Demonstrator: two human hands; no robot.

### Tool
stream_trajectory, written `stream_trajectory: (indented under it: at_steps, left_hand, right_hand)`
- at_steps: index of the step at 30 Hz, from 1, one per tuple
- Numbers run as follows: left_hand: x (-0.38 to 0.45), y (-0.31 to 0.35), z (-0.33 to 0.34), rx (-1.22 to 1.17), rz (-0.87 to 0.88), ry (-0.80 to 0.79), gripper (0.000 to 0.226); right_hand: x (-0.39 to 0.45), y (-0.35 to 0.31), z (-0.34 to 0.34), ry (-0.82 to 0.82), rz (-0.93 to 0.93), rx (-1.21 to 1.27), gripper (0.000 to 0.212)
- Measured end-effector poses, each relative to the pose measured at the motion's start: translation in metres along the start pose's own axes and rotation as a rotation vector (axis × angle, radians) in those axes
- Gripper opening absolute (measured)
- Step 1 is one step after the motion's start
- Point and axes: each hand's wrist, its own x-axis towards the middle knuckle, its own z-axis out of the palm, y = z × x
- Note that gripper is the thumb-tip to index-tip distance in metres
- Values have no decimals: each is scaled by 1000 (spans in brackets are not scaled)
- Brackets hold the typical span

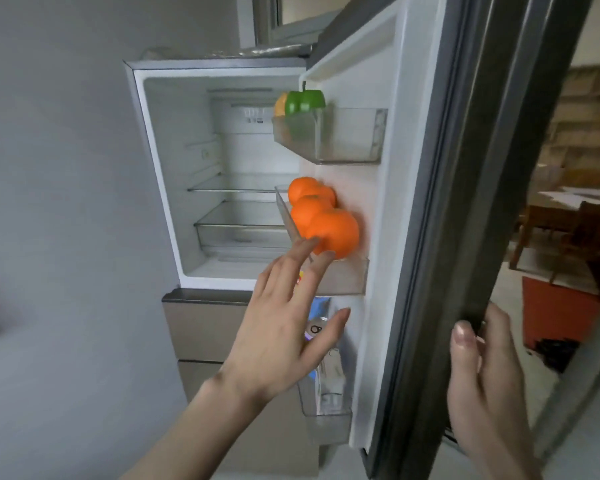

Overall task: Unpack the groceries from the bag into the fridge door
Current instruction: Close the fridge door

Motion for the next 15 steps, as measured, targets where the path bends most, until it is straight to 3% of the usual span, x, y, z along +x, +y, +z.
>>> stream_trajectory:
  at_steps: [4, 10, 15]
  left_hand:
    - [-23, -10, -31, 51, -32, 47, 59]
    - [-59, -23, -60, 129, -4, 86, 57]
    - [-85, -47, -74, 121, -169, 90, 67]
  right_hand:
    - [-31, -18, 34, -55, -70, 29, 90]
    - [-55, -31, 83, -201, -195, 48, 70]
    - [-52, -39, 121, -327, -317, 45, 66]
